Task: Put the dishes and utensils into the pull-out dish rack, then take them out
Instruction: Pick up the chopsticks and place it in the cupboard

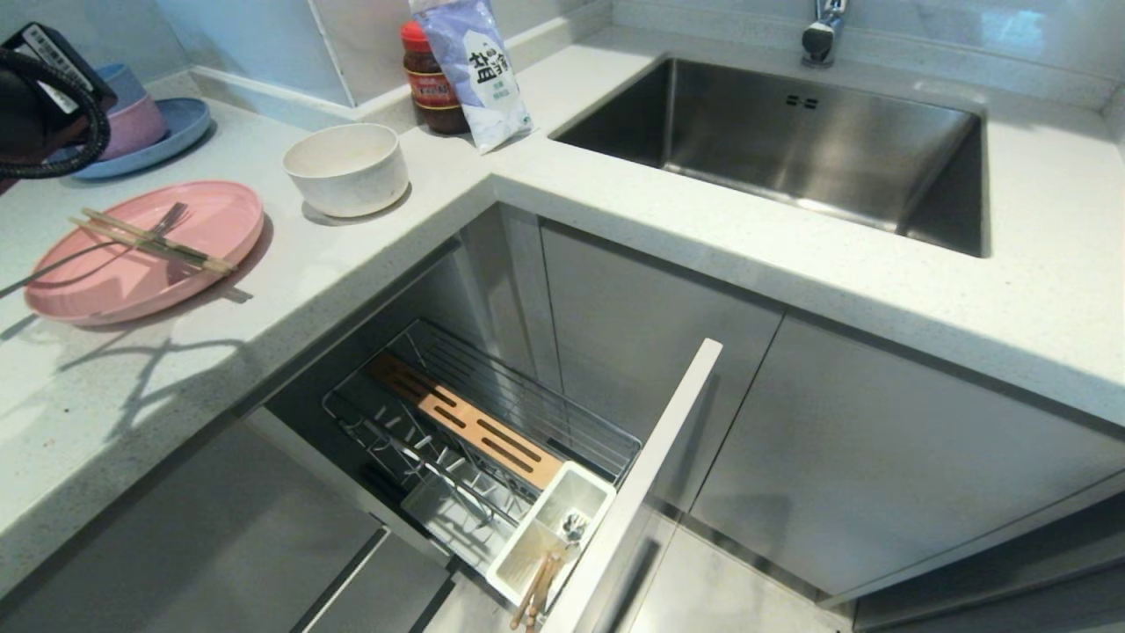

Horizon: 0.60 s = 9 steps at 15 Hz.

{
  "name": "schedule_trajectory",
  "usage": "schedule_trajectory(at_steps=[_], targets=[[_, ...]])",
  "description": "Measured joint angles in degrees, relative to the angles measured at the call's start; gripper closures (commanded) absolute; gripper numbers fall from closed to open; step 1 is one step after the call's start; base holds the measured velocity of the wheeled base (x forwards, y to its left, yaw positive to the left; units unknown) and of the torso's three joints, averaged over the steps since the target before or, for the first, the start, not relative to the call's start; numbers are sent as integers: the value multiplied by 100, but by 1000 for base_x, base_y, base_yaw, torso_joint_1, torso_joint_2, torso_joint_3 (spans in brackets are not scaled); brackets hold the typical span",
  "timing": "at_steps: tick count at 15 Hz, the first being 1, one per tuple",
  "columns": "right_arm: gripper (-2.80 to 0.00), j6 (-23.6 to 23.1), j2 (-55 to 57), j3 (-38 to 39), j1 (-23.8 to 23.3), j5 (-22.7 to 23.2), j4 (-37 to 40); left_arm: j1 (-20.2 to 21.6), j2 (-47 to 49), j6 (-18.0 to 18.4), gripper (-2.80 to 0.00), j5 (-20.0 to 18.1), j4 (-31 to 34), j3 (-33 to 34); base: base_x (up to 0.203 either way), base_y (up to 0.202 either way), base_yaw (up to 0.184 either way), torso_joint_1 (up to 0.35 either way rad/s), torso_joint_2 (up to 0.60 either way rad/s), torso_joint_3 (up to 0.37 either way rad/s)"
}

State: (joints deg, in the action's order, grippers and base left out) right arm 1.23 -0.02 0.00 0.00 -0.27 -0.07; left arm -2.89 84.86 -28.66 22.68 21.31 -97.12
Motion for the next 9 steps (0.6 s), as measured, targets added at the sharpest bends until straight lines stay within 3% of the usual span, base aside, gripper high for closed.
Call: schedule_trajectory(at_steps=[3,9], targets=[[0,-2,0,0,0,2,0,-16,247,-371,0,617,715,-256,0,0,0,0,0,0],[0,-2,0,0,0,0,0,46,310,-713,0,683,1685,-356,0,0,0,0,0,0]])
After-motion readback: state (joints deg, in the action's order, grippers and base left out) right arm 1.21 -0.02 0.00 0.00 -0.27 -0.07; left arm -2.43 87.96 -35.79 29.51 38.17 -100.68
